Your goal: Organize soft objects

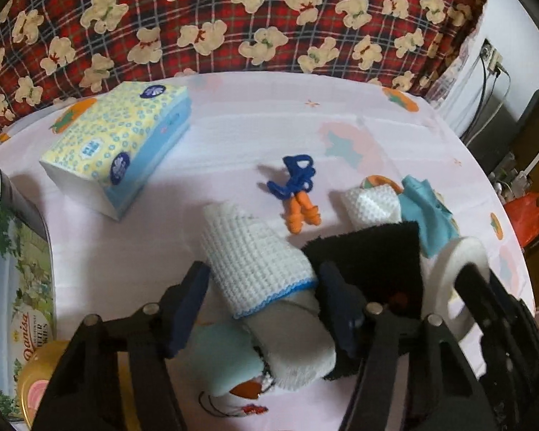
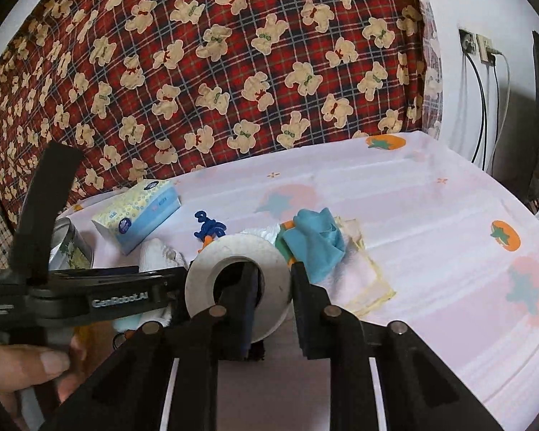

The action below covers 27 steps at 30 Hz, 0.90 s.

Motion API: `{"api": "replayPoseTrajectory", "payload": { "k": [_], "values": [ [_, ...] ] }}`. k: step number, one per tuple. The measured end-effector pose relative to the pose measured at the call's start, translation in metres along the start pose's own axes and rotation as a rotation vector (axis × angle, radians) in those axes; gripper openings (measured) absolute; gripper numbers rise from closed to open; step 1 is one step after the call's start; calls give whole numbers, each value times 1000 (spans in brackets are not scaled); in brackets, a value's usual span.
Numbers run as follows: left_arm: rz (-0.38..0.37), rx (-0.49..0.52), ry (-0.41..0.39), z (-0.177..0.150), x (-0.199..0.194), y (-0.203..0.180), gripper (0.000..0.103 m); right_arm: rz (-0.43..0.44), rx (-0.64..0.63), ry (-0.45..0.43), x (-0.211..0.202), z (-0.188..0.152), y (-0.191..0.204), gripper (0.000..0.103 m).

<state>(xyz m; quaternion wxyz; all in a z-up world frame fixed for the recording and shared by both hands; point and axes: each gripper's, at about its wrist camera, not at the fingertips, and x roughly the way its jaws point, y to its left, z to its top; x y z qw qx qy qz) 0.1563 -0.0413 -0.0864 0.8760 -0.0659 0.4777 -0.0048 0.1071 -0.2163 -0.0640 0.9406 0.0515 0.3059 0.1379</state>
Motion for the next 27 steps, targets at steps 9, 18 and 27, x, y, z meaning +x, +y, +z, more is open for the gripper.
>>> {"api": "replayPoseTrajectory", "payload": {
  "k": [9, 18, 27],
  "values": [
    [-50, -4, -41, 0, -5, 2, 39, -4, -3, -21, -3, -1, -1, 21],
    [-66, 96, -220, -28, -40, -11, 39, -11, 2, -71, -12, -1, -1, 21],
    [-77, 133, -340, -49, -55, -11, 39, -37, -53, -175, -32, -5, 11, 21]
  ]
}}
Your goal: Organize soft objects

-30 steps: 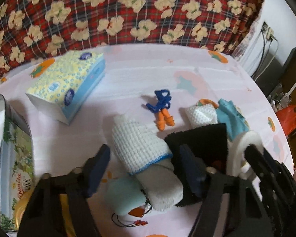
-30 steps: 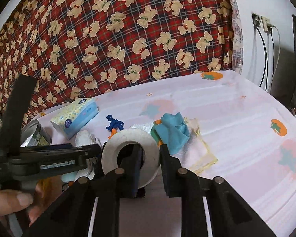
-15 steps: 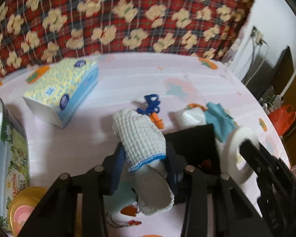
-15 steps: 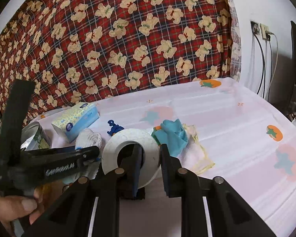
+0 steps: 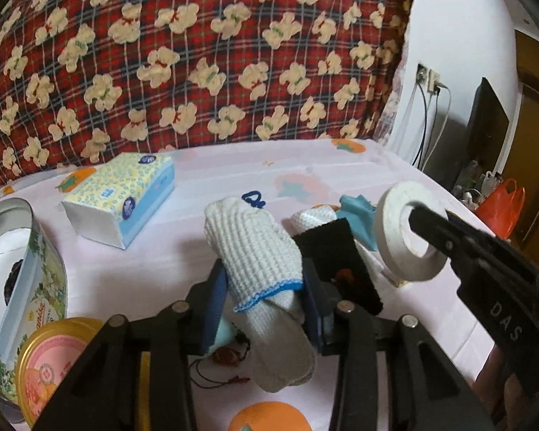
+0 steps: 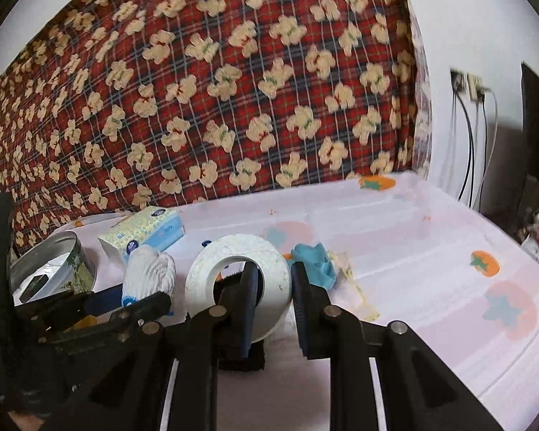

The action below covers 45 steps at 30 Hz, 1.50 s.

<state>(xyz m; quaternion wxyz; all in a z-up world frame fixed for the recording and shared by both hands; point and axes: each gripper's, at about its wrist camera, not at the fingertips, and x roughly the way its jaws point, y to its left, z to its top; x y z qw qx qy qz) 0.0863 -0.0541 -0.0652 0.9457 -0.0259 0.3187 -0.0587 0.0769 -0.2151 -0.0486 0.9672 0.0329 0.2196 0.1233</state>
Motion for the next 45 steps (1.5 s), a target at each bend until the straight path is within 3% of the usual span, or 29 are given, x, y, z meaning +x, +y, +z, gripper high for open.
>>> {"api": "replayPoseTrajectory", "payload": {
  "k": [4, 12, 23, 45],
  "values": [
    [7, 19, -47, -4, -12, -1, 39, -23, -19, -43, -8, 0, 4, 21],
    [28, 32, -90, -7, -25, 1, 39, -18, 24, -3, 0, 2, -5, 21],
    [80, 21, -183, -13, -48, 17, 39, 4, -8, -77, -5, 1, 22, 21],
    [95, -89, -187, -19, -59, 67, 39, 28, -47, -78, 8, 3, 55, 21]
  ]
}}
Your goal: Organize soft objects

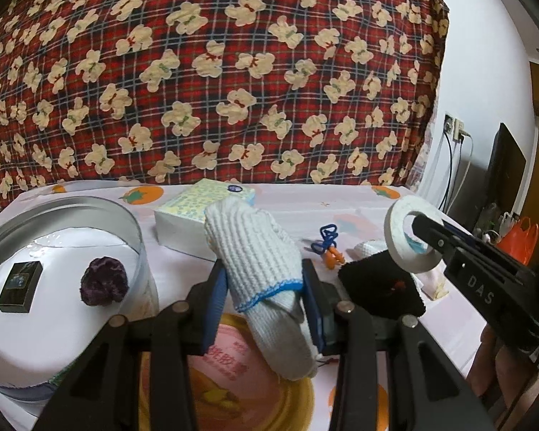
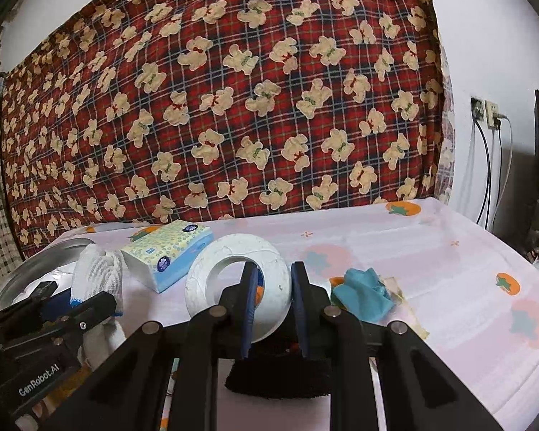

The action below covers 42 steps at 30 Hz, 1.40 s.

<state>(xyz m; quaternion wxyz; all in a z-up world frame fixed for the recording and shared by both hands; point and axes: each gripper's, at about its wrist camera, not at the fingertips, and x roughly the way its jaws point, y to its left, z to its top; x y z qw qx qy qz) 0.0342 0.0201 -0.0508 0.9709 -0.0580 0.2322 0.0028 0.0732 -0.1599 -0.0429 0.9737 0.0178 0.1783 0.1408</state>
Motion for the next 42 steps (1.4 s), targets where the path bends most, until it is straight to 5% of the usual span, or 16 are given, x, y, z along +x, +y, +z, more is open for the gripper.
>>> {"api": "replayPoseTrajectory", "payload": {
  "k": [42],
  "values": [
    [89, -76, -25, 1, -9, 57, 39, 46, -69, 21, 24, 1, 46, 21]
  ]
}}
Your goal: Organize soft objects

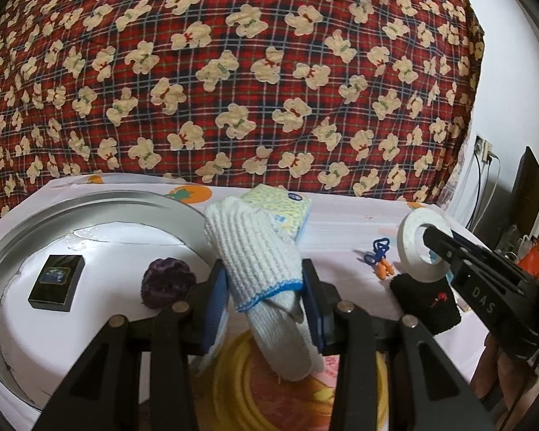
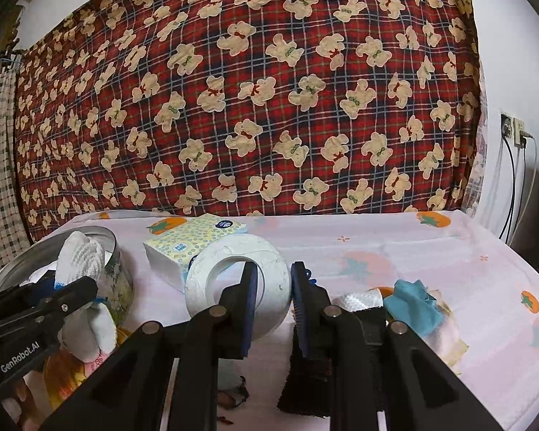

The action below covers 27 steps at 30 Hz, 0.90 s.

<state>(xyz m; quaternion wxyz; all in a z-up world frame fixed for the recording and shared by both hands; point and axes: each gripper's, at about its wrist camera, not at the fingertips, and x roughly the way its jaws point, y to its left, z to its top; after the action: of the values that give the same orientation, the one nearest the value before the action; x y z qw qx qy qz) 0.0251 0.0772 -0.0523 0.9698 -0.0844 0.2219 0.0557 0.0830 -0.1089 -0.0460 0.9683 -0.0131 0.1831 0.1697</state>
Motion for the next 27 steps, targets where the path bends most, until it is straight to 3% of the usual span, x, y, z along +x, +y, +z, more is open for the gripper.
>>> {"api": "replayPoseTrajectory", "payload": {
  "k": [27],
  "values": [
    [18, 5, -31, 0, -12, 8, 39, 49, -47, -15, 2, 1, 28, 21]
  ]
}}
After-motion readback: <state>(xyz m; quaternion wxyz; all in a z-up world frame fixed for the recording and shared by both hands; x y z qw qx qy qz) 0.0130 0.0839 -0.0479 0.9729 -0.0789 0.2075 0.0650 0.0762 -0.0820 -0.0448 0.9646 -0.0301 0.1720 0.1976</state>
